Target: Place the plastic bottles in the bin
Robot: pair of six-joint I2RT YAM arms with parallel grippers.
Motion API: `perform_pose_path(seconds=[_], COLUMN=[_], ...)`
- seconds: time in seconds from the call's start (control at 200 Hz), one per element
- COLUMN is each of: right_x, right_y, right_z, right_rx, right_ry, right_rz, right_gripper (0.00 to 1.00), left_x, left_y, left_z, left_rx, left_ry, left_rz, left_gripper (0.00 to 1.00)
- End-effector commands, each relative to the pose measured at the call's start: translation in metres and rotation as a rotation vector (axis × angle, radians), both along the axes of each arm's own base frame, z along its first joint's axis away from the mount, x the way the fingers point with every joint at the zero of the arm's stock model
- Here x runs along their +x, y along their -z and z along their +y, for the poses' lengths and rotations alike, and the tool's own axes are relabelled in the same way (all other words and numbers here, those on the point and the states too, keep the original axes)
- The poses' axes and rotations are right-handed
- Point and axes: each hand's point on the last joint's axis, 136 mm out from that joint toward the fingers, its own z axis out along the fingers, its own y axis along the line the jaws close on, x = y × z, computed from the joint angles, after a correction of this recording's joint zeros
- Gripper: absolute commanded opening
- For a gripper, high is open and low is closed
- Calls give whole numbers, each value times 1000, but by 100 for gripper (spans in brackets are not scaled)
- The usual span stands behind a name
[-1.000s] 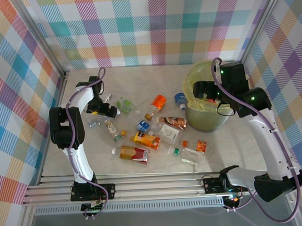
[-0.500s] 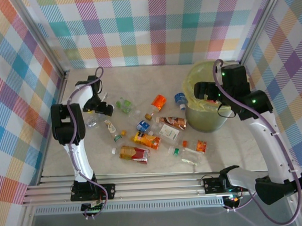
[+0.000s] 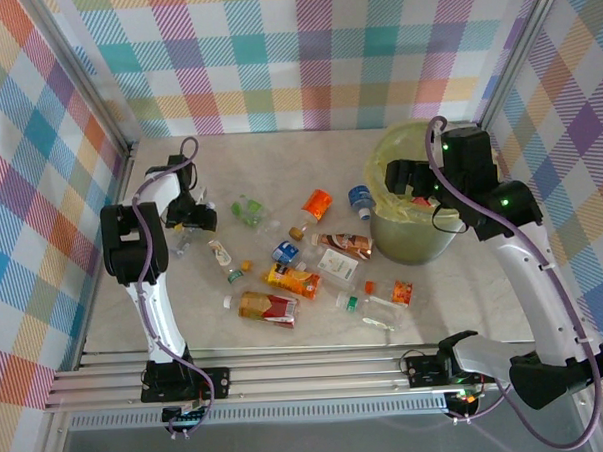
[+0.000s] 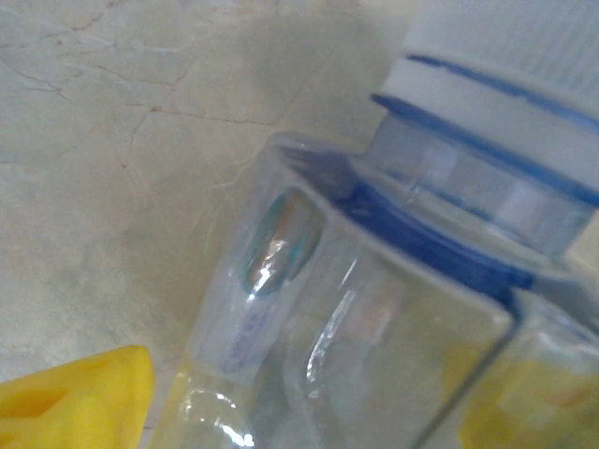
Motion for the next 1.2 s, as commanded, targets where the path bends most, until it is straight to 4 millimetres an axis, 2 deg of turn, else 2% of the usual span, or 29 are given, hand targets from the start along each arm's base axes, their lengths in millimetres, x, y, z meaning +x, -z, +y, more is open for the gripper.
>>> perform_pose_path(seconds=[0.0, 0.16, 0.295, 0.535, 0.68, 0.815, 0.925, 1.02, 1.2], right_x=[4, 6, 8, 12, 18, 22, 25, 27, 27], right_y=[-1, 4, 4, 1, 2, 0, -5, -11, -16], right_z=[14, 27, 28, 42, 43, 44, 45, 47, 55], right_rx=[58, 109, 159, 240, 252, 272, 288, 304, 326], right_ry=[-35, -78, -48, -82, -66, -54, -51, -60, -100], right_rz=[-8, 20, 20, 14, 23, 14, -3, -23, -30], right_gripper=[100, 100, 100, 100, 100, 100, 100, 100, 100], left_x=[6, 10, 17, 30, 36, 39, 39, 35, 19], left_y=[-1, -12, -33, -80, -113, -151, -185, -213, -250], left_z=[12, 16, 20, 20, 9, -11, -37, -66, -120], left_rx=[3, 26, 46, 36, -8, -68, -143, -230, -354], left_ry=[-32, -41, -57, -99, -107, -103, -86, -48, 35], left_rz=[-17, -51, -111, -247, -342, -454, -556, -640, -746], left_gripper=[73, 68, 61, 53, 53, 53, 53, 53, 50])
